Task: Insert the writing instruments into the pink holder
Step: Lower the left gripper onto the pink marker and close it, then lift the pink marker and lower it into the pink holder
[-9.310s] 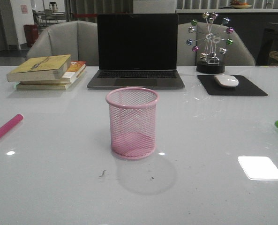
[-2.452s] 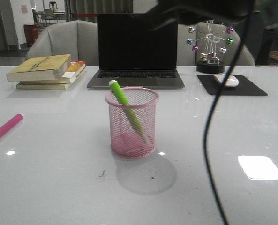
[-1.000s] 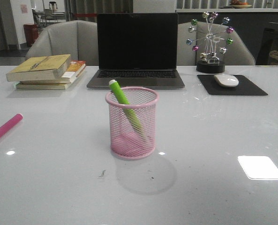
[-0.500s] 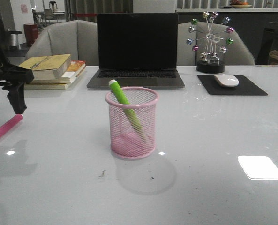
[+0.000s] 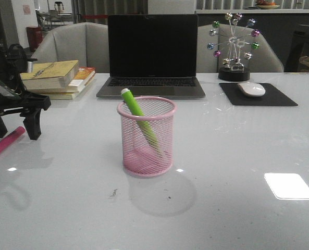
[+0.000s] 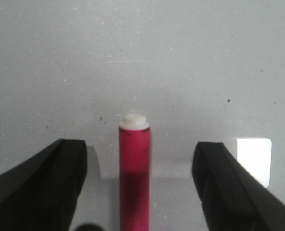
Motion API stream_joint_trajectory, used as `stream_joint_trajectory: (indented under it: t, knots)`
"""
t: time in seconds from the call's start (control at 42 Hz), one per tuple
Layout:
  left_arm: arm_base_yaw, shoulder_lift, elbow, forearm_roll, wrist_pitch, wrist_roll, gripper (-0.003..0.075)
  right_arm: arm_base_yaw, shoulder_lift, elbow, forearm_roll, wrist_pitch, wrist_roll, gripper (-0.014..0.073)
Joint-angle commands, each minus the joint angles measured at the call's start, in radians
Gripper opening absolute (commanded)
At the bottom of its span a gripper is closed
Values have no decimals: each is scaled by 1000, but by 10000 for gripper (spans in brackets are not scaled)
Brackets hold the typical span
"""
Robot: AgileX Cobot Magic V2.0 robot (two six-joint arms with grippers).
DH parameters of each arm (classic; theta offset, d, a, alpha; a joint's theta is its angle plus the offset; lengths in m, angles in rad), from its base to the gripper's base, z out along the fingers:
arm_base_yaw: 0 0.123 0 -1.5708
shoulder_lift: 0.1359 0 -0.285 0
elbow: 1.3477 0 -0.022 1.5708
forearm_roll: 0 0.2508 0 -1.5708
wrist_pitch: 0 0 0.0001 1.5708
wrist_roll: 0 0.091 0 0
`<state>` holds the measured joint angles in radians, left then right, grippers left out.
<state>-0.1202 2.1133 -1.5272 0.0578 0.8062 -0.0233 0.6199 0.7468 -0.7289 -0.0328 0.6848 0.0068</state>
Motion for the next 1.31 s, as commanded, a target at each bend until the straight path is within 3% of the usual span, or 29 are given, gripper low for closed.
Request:
stream_joint_trajectory:
  t: [0.0,0.119,0.357,0.5,0.619,0.929,1.095,1.286]
  knots:
    - [2,-45,-31,4,-23,-10,507,0,-4,-26,-2,-65,-7,488]
    - [2,-45,-31,4,-14,-10,459,0,-4,-26,-2,-65,-7,488]
    - [2,-45,-31,4,15,-10,196,0,-4,-26,-2,-65,-7,488]
    - [2,-74,-29,-3,18,-10,89,0,-4,-26,-2,-65,-7,488]
    - [-3,-156,2,-29,-37,-8,92,0,-4,-26,-2,-65,-7,488]
    - [-120,-571,315,-66,-473,-6,92,0,-4,-26,-2,-65,-7,488]
    - [-244,-791,552,-72,-815,-6,92,0,-4,-26,-2,-65,-7,488]
    - [-410,-883,744,-91,-1196,-6,92,0,-4,-26,-2,-65,-7,488]
